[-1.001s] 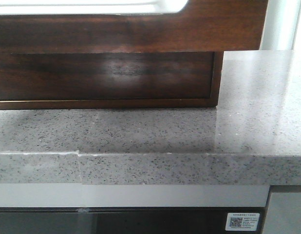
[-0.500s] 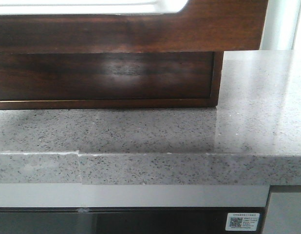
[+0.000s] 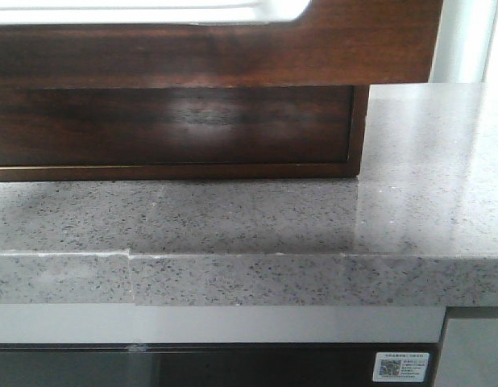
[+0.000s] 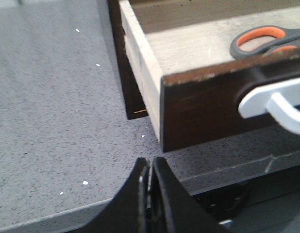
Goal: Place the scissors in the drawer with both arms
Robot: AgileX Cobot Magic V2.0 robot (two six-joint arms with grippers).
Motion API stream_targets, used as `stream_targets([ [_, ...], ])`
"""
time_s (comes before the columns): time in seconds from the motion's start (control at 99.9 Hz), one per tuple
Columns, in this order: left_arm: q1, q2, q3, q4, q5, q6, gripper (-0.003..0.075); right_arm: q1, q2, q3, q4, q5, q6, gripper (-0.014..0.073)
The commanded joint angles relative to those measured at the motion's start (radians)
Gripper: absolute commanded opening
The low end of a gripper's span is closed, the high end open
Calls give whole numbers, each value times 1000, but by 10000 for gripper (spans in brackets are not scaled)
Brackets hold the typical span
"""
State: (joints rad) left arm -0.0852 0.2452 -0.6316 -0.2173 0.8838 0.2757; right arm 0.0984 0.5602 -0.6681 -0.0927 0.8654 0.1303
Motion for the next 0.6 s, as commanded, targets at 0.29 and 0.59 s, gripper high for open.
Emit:
stream_targets([
  [0.29,-3,-210,370,21,-492,-24,-20,-6,1,-23,-19,-58,-3,-69],
  [0.59,-25,-277,544,200,-655,-222,-20,-6,1,-23,-19,-56,-3,-69],
])
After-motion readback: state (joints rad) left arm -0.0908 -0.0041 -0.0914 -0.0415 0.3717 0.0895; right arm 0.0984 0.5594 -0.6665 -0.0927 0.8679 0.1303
